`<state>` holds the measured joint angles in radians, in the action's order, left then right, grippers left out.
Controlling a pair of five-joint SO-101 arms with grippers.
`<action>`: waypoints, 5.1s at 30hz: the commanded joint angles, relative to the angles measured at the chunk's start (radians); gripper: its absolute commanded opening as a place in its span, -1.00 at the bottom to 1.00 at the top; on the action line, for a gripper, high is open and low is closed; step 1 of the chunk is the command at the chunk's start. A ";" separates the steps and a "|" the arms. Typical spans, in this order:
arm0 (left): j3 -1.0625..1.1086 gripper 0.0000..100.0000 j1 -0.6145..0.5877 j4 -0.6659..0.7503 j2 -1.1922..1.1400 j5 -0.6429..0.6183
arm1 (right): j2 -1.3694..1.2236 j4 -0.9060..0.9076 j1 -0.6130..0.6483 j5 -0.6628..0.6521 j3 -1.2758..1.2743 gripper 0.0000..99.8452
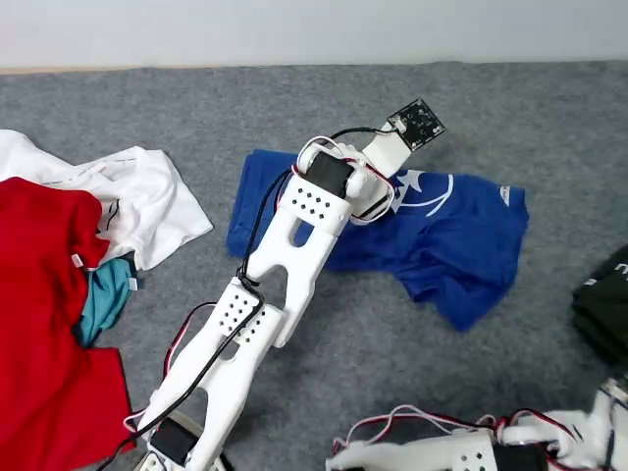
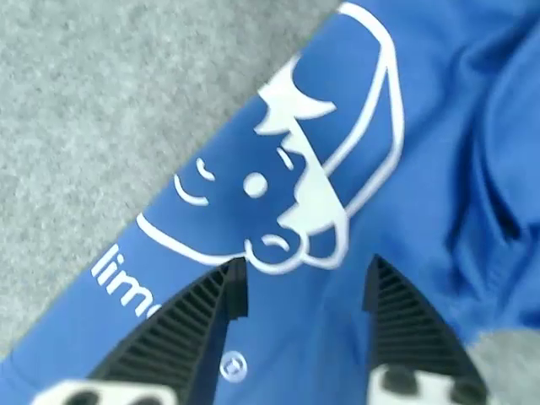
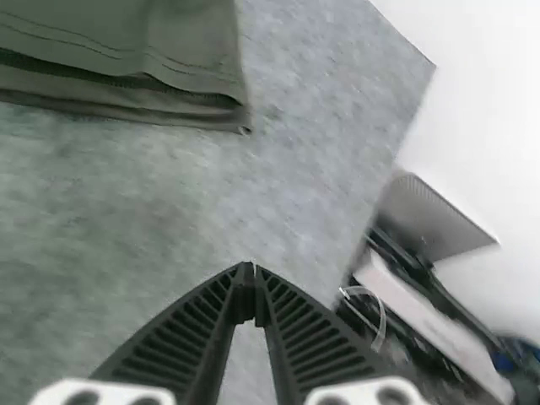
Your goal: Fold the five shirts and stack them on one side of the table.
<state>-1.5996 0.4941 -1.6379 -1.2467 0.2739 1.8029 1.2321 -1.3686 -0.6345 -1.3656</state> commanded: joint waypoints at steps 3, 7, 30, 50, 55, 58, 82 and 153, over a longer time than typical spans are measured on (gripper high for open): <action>-0.051 -0.66 -0.040 -0.120 0.192 -0.123 | 0.005 0.007 0.203 0.058 0.054 -0.98; 0.042 -0.79 -0.146 -0.120 0.301 -0.210 | 0.005 -0.002 0.343 0.055 0.060 -0.98; 0.961 -0.99 -0.397 -0.114 0.977 -0.296 | -1.182 -0.084 0.766 0.210 0.692 -0.98; 1.049 -0.99 -0.934 -0.100 1.008 -0.204 | -1.603 0.081 1.302 0.437 0.789 -0.95; 1.047 -0.99 -0.967 -0.098 1.008 -0.149 | -1.689 0.079 1.317 0.509 0.827 -0.73; 1.047 -0.99 -0.970 -0.084 1.008 -0.127 | -1.759 0.079 1.311 0.506 0.867 -0.69; 1.049 -0.99 -0.965 -0.086 1.008 -0.107 | -1.894 0.073 1.188 0.371 0.982 -0.69; 1.241 -0.99 -0.872 -0.035 1.008 -0.144 | -2.617 0.116 1.214 0.420 2.065 -0.98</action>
<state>-0.3567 -0.3775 -1.6978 -0.2877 0.1327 -0.7534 1.3149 -0.1596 -0.2248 0.5171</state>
